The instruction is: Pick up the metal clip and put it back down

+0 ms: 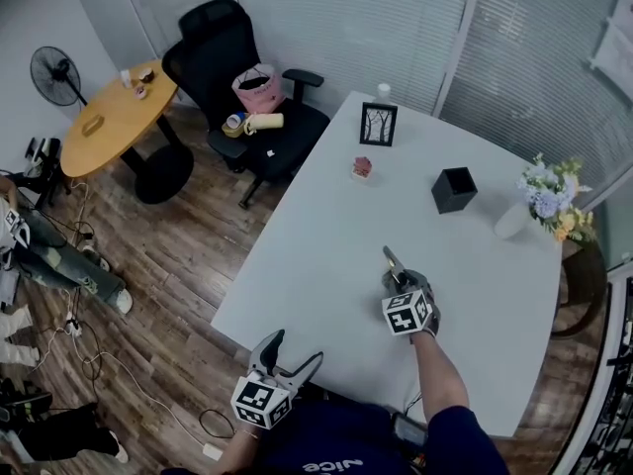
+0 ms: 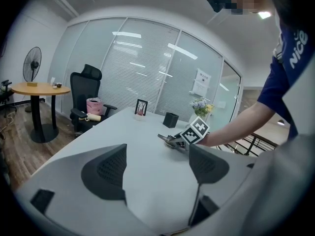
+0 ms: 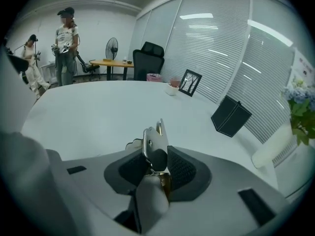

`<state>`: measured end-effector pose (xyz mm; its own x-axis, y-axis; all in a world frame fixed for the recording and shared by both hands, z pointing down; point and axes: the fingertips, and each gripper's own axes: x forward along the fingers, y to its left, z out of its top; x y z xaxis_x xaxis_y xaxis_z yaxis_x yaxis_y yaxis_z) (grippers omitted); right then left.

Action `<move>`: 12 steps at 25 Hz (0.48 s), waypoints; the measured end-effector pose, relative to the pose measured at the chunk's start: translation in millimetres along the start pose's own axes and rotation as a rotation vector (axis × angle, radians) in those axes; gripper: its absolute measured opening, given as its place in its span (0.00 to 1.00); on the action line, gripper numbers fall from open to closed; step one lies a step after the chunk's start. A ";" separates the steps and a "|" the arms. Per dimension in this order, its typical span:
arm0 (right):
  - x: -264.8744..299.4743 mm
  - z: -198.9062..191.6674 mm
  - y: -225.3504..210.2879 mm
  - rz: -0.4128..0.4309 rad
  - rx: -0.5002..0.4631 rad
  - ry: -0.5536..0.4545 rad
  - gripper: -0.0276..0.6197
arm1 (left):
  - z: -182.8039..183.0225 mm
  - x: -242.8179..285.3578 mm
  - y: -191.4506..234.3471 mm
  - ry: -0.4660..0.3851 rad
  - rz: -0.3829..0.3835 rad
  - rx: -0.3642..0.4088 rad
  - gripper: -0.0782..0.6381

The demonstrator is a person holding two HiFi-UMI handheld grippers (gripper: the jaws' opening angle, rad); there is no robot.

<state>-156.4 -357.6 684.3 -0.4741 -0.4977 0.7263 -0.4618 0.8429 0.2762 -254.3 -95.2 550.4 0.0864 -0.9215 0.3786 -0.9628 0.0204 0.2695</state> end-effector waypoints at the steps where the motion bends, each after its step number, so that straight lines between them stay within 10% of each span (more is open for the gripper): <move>1: -2.9 1.3 1.0 -0.001 0.007 -0.011 0.24 | -0.4 0.6 2.0 0.001 -0.002 -0.001 0.64; 12: -82.4 37.2 -2.1 -0.054 0.125 -0.236 0.22 | 1.4 13.6 3.6 -0.005 -0.096 0.007 0.64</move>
<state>-144.3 -325.9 600.4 -0.6010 -0.5876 0.5417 -0.5735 0.7892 0.2198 -257.0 -108.2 555.3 0.1775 -0.9210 0.3467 -0.9517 -0.0710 0.2986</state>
